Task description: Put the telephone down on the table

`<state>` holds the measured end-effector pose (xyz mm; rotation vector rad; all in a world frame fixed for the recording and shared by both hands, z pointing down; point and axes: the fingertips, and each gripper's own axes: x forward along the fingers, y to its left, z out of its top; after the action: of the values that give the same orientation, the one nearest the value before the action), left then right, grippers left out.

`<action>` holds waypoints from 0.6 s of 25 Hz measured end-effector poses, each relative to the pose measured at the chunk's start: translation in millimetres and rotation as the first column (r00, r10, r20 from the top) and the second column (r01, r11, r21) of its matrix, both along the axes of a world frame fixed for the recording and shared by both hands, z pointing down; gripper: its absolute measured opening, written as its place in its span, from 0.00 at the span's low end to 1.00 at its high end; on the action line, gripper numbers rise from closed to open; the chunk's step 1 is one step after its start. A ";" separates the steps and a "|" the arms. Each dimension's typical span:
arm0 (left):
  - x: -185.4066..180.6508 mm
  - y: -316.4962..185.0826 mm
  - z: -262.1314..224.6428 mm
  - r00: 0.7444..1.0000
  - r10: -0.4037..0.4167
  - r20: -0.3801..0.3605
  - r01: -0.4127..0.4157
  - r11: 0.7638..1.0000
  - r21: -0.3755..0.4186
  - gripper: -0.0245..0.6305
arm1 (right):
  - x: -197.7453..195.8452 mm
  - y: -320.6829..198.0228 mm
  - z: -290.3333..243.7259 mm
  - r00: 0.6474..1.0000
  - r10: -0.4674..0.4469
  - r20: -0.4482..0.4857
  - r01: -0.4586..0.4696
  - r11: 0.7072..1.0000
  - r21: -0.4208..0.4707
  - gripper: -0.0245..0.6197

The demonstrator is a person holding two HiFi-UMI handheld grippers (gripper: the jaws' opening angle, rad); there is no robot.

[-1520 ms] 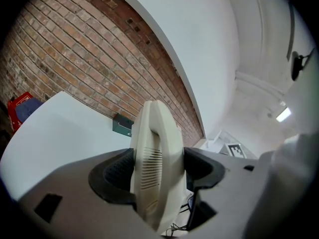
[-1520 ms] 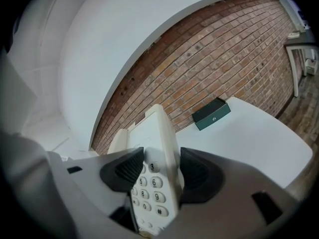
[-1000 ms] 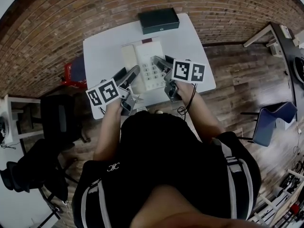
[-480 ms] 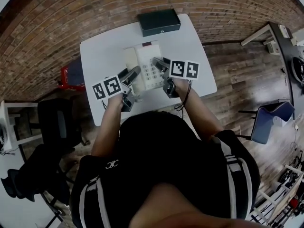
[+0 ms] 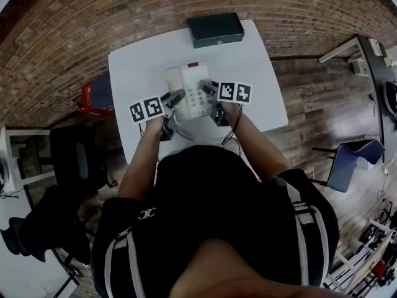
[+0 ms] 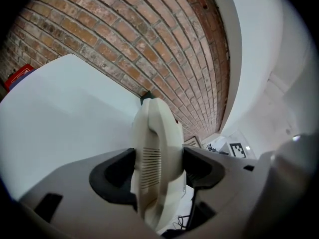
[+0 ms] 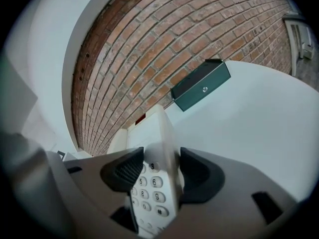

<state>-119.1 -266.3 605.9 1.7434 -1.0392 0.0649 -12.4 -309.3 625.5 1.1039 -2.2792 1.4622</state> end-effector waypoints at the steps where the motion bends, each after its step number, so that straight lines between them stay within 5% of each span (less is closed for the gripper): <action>1: -2.0 -0.2 5.9 1.000 0.000 -0.001 0.000 1.000 -0.008 0.50 | -2.0 -0.1 5.9 1.000 -0.002 -0.004 0.002 1.000 -0.007 0.35; 15: -13.3 -6.3 50.8 1.000 -0.004 -0.014 0.003 0.997 -0.072 0.50 | -12.5 -5.2 50.8 1.000 -0.004 -0.018 0.003 0.998 -0.056 0.35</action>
<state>-132.4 -272.6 656.7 1.6744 -1.0176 0.0868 -24.9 -314.5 676.4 1.0915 -2.2127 1.4990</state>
